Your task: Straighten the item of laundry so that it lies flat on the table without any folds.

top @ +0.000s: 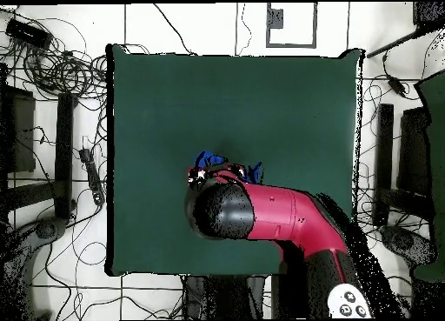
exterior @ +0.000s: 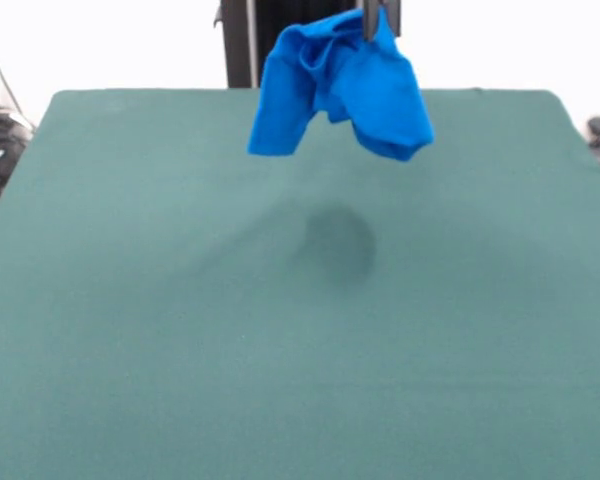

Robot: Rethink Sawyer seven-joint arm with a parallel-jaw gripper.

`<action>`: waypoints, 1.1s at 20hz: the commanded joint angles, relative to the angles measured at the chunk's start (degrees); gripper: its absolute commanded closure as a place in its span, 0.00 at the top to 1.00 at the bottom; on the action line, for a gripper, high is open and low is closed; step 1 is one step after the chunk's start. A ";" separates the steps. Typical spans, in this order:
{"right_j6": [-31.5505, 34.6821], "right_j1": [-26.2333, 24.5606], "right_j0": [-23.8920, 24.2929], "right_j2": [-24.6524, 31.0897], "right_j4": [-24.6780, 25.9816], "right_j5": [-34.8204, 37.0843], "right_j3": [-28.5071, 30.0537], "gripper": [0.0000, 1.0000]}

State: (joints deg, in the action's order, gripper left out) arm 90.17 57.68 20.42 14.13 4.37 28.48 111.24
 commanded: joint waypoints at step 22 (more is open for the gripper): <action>3.78 -13.25 -0.79 1.49 2.44 0.93 -9.07 0.00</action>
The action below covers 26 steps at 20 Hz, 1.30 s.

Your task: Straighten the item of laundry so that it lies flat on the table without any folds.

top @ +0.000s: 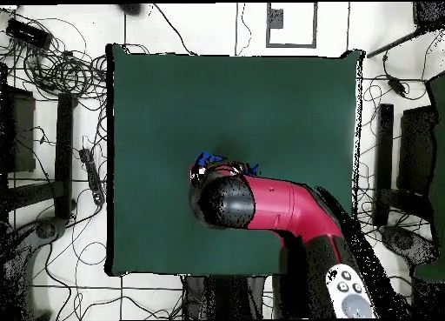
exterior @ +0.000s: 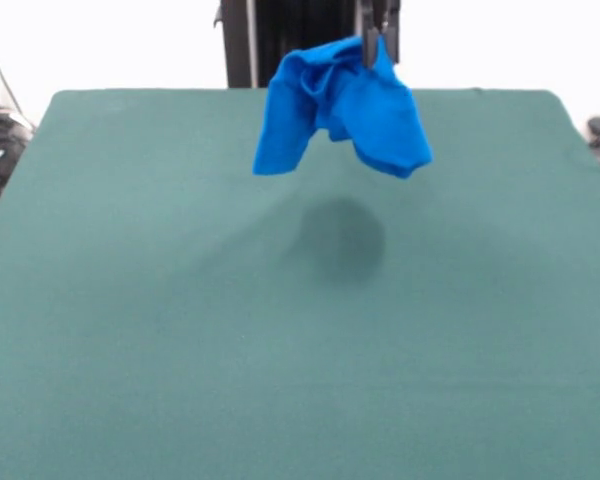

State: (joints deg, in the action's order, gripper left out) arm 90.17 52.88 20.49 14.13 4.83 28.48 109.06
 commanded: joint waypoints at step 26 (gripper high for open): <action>-3.98 -16.01 -1.93 5.82 6.17 11.16 -33.17 0.00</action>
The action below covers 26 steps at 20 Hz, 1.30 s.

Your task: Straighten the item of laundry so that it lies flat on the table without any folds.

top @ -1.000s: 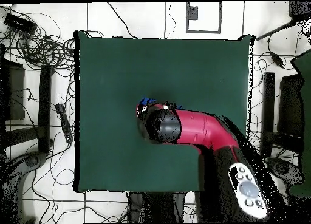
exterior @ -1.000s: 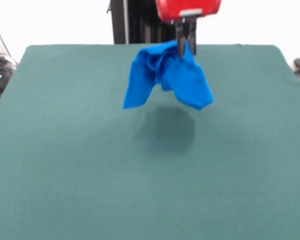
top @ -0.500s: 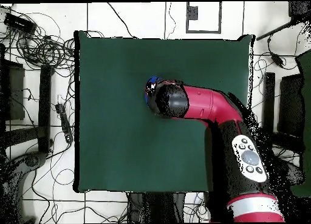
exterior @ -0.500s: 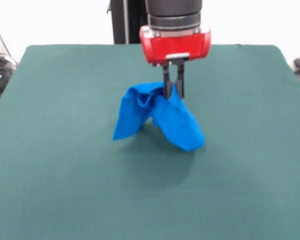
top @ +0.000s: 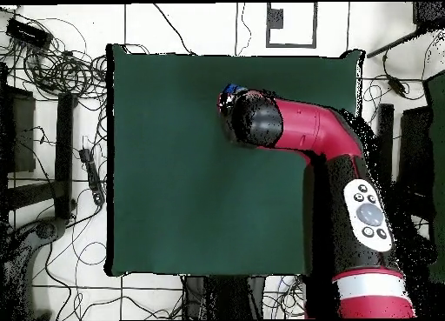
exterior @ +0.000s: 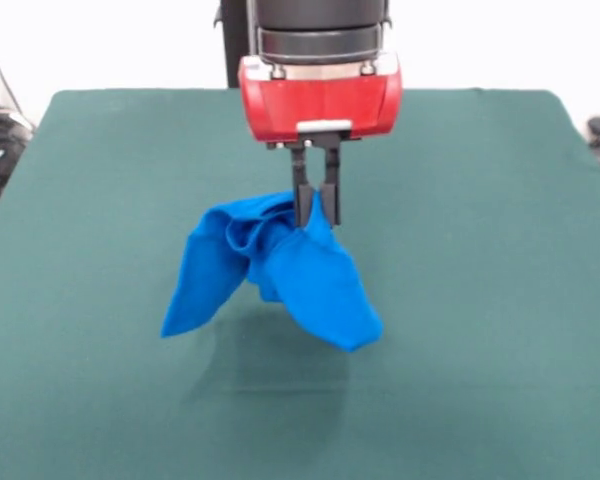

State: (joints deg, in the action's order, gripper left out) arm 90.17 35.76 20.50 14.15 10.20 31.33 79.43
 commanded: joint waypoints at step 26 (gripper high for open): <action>-1.73 -11.29 -1.26 8.01 9.51 -8.02 -7.09 0.00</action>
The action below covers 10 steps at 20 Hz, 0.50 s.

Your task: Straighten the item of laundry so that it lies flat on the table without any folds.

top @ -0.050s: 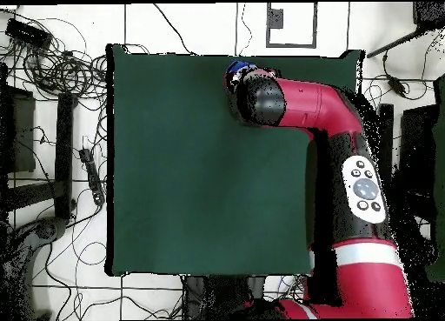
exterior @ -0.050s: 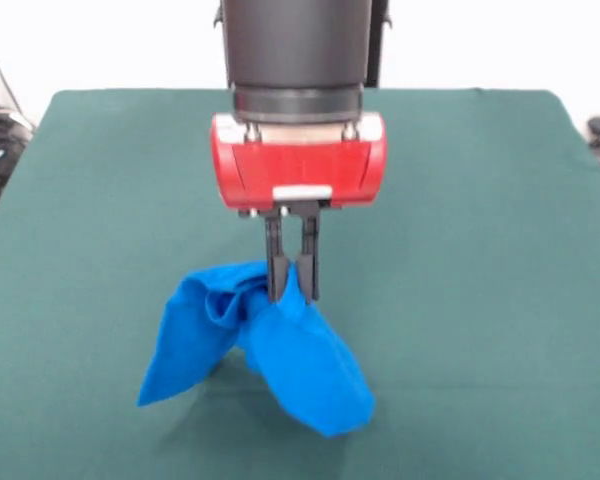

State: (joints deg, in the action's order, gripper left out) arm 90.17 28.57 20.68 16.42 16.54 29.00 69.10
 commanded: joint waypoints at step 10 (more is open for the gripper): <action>7.91 -2.25 -4.58 1.51 3.67 -10.21 12.95 0.00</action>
State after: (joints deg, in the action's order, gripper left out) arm 90.17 25.45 19.69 16.56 19.61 19.75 71.89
